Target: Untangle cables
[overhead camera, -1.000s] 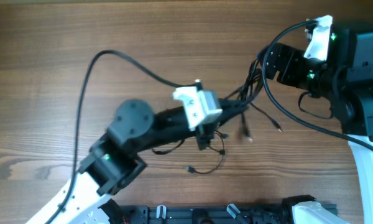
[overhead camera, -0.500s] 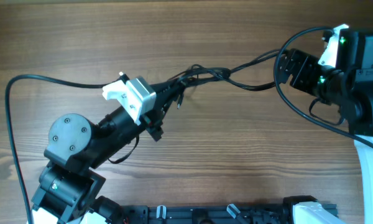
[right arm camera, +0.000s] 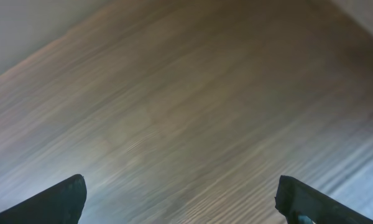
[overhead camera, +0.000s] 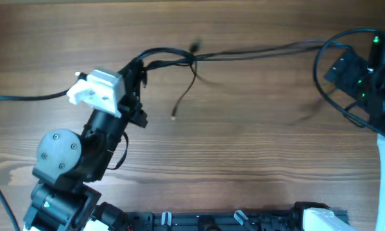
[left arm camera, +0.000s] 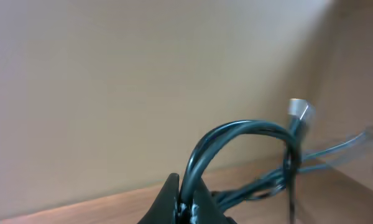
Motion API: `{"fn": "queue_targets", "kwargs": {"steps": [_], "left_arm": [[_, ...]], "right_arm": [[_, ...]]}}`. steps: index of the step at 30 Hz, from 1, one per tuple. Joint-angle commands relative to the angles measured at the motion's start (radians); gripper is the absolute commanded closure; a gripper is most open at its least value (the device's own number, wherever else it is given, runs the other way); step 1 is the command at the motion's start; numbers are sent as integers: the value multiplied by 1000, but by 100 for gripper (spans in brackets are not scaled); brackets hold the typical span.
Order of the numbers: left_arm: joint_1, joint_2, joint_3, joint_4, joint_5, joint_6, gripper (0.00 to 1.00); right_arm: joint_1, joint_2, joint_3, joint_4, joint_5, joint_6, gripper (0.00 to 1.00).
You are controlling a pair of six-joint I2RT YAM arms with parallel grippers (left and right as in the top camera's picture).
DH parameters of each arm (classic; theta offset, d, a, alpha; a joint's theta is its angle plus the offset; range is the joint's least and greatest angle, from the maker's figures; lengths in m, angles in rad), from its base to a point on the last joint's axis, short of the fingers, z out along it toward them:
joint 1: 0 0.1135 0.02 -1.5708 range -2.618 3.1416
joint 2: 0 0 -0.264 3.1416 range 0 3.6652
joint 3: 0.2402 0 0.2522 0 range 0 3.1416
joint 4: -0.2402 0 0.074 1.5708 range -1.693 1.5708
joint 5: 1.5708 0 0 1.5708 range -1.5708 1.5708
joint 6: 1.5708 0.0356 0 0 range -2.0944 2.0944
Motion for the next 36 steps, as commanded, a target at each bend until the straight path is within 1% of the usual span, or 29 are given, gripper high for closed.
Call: {"fn": "queue_targets", "kwargs": {"steps": [1, 3, 5, 6, 7, 9, 10, 12, 15, 19, 20, 21, 22, 23, 27, 28, 30, 31, 34, 35, 36], "left_arm": [[16, -15, 19, -15, -153, -6, 96], [16, -15, 19, -19, -129, -6, 96], [16, -14, 19, -21, -87, -6, 96], [16, -14, 19, -21, -85, -6, 96], [17, -14, 19, -22, -86, -6, 96], [17, -14, 19, -22, -108, -6, 96], [17, -14, 19, -23, -157, -6, 96], [17, -14, 19, -22, -348, -45, 96], [17, -14, 19, -23, -597, -51, 96], [17, -14, 19, -23, -695, -51, 96], [17, -14, 19, -23, -689, -51, 96], [16, -14, 19, -26, -642, -51, 96], [16, -13, 19, -31, -557, -50, 96], [16, -13, 19, -40, -484, -50, 96], [16, 16, 19, -79, -7, -51, 96], [16, 37, 19, -75, 160, -51, 96], [16, 76, 19, -60, 363, -51, 96], [16, 108, 19, -35, 471, -69, 96], [16, 171, 19, 63, 635, -143, 96], [16, 188, 19, 101, 669, -166, 96], [16, 204, 19, 149, 696, -217, 96]], "right_arm": [[-48, 10, 3, 3, 32, 39, 0], [-48, 10, 3, 8, -49, -35, 0], [-48, 10, 3, 24, -158, -153, 0], [-48, 10, 3, 32, -195, -183, 0], [-48, 10, 3, 33, -193, -193, 0], [-48, 10, 3, 26, -128, -191, 0], [-48, 10, 3, 23, -98, -191, 0], [-48, 10, 3, 16, -65, -190, 0], [-48, 12, 3, 12, -20, -165, 0], [-48, 31, 3, 10, -20, -165, 0], [-48, 37, 3, 7, -28, -166, 0], [-48, 44, 3, 5, -58, -170, 0], [-48, 48, 3, 6, -118, -203, 0], [-48, 48, 3, 12, -196, -272, 0], [-48, 37, 3, 28, -558, -526, 0], [-48, 31, 3, 26, -692, -609, 0], [-48, 21, 3, 18, -878, -723, 0], [-48, 13, 3, 5, -1042, -812, 0], [-48, 7, 3, -34, -1278, -970, 0], [-48, 7, 3, -41, -1308, -985, 0], [-48, 7, 3, -41, -1331, -985, 0]]}}
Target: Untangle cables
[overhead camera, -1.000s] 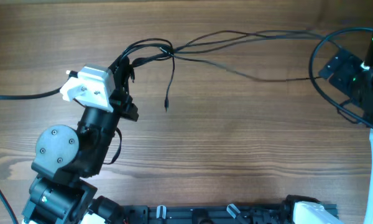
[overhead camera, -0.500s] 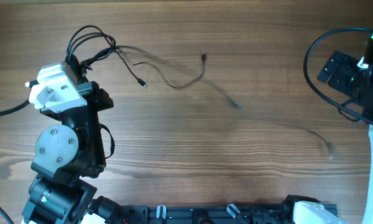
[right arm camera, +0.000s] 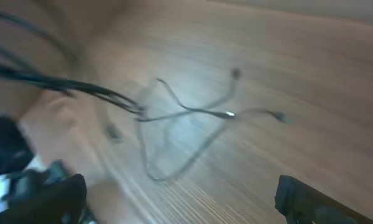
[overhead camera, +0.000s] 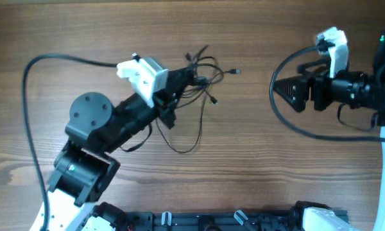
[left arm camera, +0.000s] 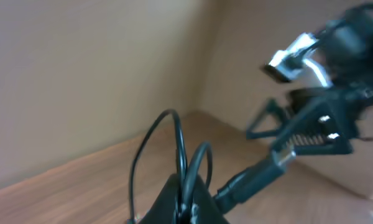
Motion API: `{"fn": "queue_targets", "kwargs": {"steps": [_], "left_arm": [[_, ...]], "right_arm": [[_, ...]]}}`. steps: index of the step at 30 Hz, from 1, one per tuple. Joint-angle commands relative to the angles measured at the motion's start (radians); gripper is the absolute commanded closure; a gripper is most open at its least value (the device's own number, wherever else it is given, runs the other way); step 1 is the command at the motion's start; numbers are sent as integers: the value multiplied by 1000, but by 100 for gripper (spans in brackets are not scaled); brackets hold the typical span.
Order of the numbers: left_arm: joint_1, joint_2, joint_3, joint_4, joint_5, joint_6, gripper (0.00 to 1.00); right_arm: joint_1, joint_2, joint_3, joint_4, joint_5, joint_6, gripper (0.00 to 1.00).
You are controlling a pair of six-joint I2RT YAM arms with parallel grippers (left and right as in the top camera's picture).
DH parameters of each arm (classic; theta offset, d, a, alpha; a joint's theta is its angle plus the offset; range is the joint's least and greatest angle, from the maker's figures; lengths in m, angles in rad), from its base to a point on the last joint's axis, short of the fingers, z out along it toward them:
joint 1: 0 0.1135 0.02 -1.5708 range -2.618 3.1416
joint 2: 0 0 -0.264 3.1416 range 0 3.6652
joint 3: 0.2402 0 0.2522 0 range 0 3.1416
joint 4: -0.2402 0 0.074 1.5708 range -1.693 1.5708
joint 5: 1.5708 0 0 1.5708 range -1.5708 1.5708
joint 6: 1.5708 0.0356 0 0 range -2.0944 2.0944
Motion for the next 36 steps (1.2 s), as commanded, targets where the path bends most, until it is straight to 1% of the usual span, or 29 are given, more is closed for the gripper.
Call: {"fn": "queue_targets", "kwargs": {"steps": [1, 4, 5, 8, 12, 14, 16, 20, 21, 22, 23, 24, 26, 27, 29, 30, 31, 33, 34, 35, 36], "left_arm": [[3, 41, 18, 122, 219, -158, 96], [-12, 75, 18, 227, 328, -215, 96], [-23, 84, 18, 254, 329, -252, 96], [-64, 100, 18, 295, 333, -259, 96], [-113, 115, 18, 349, 332, -260, 96], [-144, 140, 18, 376, 332, -265, 96], [-168, 156, 18, 381, 332, -264, 96], [-211, 163, 18, 389, 332, -264, 96], [-223, 163, 18, 389, 332, -264, 96], [-230, 163, 18, 389, 332, -263, 96], [-230, 163, 18, 389, 332, -264, 96], [-230, 163, 18, 389, 332, -267, 96], [-230, 163, 18, 389, 333, -341, 96], [-230, 163, 18, 388, 333, -360, 96], [-230, 163, 18, 385, 333, -361, 96], [-230, 164, 18, 380, 333, -364, 96], [-230, 166, 18, 378, 333, -364, 96], [-230, 172, 18, 375, 333, -369, 96], [-230, 174, 18, 375, 332, -372, 96], [-230, 176, 18, 375, 332, -371, 96], [-225, 176, 18, 374, 323, -371, 96]], "right_arm": [[-2, -18, 3, -5, -232, -137, 0], [0, -18, 3, -11, -332, -199, 1], [0, -18, 3, -11, -369, -214, 0], [0, -18, 3, -10, -442, -269, 0], [17, -18, 3, -2, -452, -295, 0], [54, -18, 3, -2, -455, -351, 0], [77, -18, 3, 10, -455, -373, 0], [86, -17, 3, 115, -455, -369, 1], [86, -17, 3, 137, -456, -369, 7], [86, -17, 3, 149, -468, -370, 18], [86, -17, 3, 152, -488, -370, 23], [86, -17, 3, 158, -512, -371, 24], [86, -17, 3, 177, -523, -386, 26], [86, -17, 3, 177, -523, -410, 26], [86, -17, 3, 178, -556, -425, 25], [87, -17, 3, 177, -576, -453, 32], [87, -17, 3, 177, -584, -471, 44], [87, -17, 3, 177, -602, -500, 77], [87, -17, 3, 177, -598, -498, 95], [87, -17, 3, 162, -598, -494, 96], [87, -17, 3, 155, -591, -436, 96]]}}
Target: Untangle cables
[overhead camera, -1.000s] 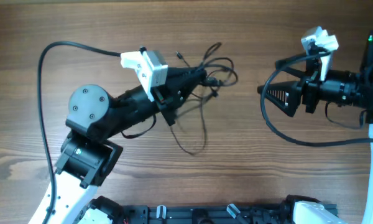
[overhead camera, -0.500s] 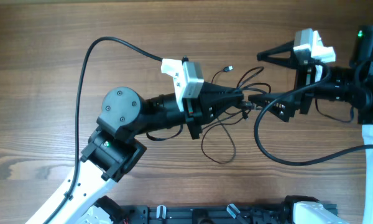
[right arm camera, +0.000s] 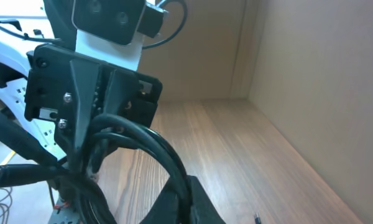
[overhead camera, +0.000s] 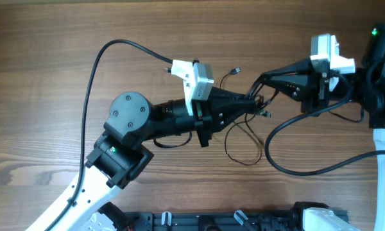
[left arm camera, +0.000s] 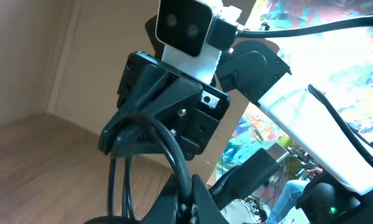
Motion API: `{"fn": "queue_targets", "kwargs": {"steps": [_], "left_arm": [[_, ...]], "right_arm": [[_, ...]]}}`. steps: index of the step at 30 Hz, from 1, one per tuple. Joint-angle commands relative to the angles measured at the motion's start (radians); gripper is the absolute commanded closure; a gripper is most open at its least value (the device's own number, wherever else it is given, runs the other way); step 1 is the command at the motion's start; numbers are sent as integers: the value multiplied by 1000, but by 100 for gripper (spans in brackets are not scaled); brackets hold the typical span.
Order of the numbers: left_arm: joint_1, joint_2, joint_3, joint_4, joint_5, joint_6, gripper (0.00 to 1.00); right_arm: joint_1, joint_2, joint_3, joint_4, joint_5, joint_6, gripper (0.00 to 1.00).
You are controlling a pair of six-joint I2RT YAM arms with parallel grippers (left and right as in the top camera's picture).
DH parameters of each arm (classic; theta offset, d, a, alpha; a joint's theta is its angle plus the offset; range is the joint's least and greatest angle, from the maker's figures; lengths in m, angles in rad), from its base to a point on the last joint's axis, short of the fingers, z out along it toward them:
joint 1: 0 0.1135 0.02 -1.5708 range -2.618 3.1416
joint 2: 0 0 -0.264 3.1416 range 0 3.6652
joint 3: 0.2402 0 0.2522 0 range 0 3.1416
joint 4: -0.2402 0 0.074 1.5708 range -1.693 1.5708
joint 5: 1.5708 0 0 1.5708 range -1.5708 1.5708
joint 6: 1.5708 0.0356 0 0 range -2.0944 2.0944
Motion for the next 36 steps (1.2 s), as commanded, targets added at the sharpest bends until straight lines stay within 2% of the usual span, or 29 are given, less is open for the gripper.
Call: {"fn": "queue_targets", "kwargs": {"steps": [1, 3, 4, 7, 8, 11, 15, 17, 18, 19, 20, 22, 23, 30, 34, 36], "left_arm": [[12, 6, 16, 2, 2, -9, 96], [45, 6, 16, -10, -45, -10, 96], [63, 5, 16, -26, -87, -9, 96], [107, 5, 16, -119, -306, 17, 96], [109, 5, 16, -151, -396, 61, 96], [108, 5, 16, -204, -560, 168, 96], [108, 5, 16, -227, -628, 332, 96], [108, 4, 16, -225, -634, 341, 96], [102, 3, 16, -220, -610, 304, 96], [94, 3, 16, -215, -600, 255, 96], [82, 3, 16, -208, -597, 203, 96], [54, 3, 16, -191, -597, 114, 96], [27, 3, 16, -169, -588, 68, 96], [-118, 23, 16, 14, -576, 27, 96], [-122, 44, 16, 18, -580, 9, 96], [-121, 43, 16, 23, -655, 5, 96]], "right_arm": [[3, -12, 3, -8, -1, 95, 96], [3, -12, 3, -6, 117, 253, 96], [3, -12, 3, -3, 240, 394, 96], [3, -13, 3, -2, 546, 686, 96], [3, -13, 3, -5, 620, 756, 96], [3, -13, 3, -3, 666, 821, 96], [3, -13, 3, -1, 700, 845, 95], [3, -13, 3, -2, 776, 869, 96], [3, -13, 3, -2, 777, 869, 95], [3, -13, 3, -1, 777, 869, 86], [3, -13, 3, -1, 777, 869, 68], [3, -13, 3, -1, 777, 870, 12], [3, -13, 3, -1, 774, 881, 0], [40, -12, 3, 42, 663, 863, 0], [56, -12, 3, 61, 634, 863, 0], [56, -12, 3, 56, 633, 865, 0]]}}
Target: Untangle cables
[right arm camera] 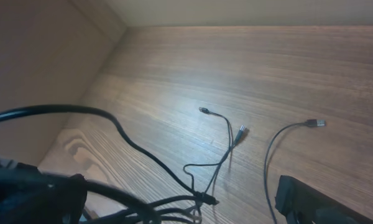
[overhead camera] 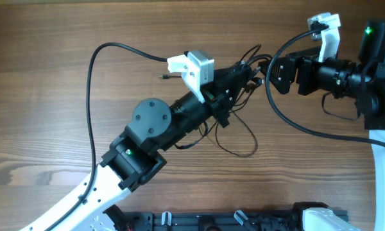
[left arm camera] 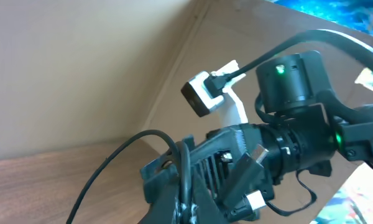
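A tangle of thin black cables [overhead camera: 250,64] hangs at the back centre, with a loose loop [overhead camera: 242,153] trailing onto the wood below it. My left gripper [overhead camera: 241,74] is shut on a strand of it; in the left wrist view its fingers [left arm camera: 185,208] pinch a black cable. Directly facing it, my right gripper [overhead camera: 268,68] stands open with its fingers wide apart [right arm camera: 180,194]. Several bundle strands [right arm camera: 149,202] cross low between them. A silver USB plug [left arm camera: 255,200] dangles by the right gripper.
Two thin cable ends lie on the wooden table [overhead camera: 64,96]: one with a small plug [right arm camera: 241,131], one with a USB plug [right arm camera: 315,122]. A thick black arm lead [overhead camera: 109,48] arcs over the left half. A black rail [overhead camera: 199,221] runs along the front edge.
My right gripper was shut on the cables and is now open, drawn back a little to the right. My left gripper, still shut on its strand, now sits farther back.
My left gripper held the cables at the left-centre, strands stretched toward the far right where my right gripper was open. Then the left held the bundle at the centre. Then both grippers met, shut on the bundle. Now only the left holds it.
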Motion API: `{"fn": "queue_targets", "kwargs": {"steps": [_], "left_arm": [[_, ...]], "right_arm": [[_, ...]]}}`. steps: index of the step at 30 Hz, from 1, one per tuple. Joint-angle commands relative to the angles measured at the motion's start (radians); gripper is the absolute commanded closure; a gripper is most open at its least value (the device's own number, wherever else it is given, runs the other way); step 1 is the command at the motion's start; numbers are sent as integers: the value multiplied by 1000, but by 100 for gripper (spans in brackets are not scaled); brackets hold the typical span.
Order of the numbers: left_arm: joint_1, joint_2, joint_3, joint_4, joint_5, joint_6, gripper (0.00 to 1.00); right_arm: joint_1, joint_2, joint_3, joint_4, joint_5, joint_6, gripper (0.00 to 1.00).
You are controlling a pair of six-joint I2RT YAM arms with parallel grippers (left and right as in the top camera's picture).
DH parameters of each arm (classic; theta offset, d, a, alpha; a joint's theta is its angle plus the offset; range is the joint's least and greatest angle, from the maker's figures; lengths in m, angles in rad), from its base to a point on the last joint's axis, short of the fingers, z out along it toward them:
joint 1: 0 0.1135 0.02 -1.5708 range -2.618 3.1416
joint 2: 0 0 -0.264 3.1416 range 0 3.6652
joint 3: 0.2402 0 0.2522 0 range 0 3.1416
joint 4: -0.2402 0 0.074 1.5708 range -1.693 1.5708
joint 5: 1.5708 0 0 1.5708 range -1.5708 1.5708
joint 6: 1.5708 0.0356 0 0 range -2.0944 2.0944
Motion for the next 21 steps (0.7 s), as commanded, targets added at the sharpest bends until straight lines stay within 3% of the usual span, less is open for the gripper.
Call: {"fn": "queue_targets", "kwargs": {"steps": [1, 4, 7, 11, 12, 18, 21], "left_arm": [[-4, 4, 14, 32, -71, -45, 96], [-21, 4, 14, 67, 3, -181, 96], [-39, 4, 14, 89, 68, -196, 96], [-3, -36, 14, 101, 90, -195, 96], [10, -54, 14, 100, 90, -196, 96], [109, -157, 14, 54, 90, -180, 96], [140, -172, 14, -7, 89, -180, 96]], "right_arm": [[5, -10, 3, -2, -27, -9, 0], [5, -5, 3, 48, -2, -10, 0], [5, 22, 3, 106, 83, 24, 0], [5, 79, 3, 68, 629, 199, 1], [5, 82, 3, 56, 690, 202, 0], [5, 82, 3, 40, 742, 208, 0], [5, 80, 3, 34, 676, 215, 0]]}}
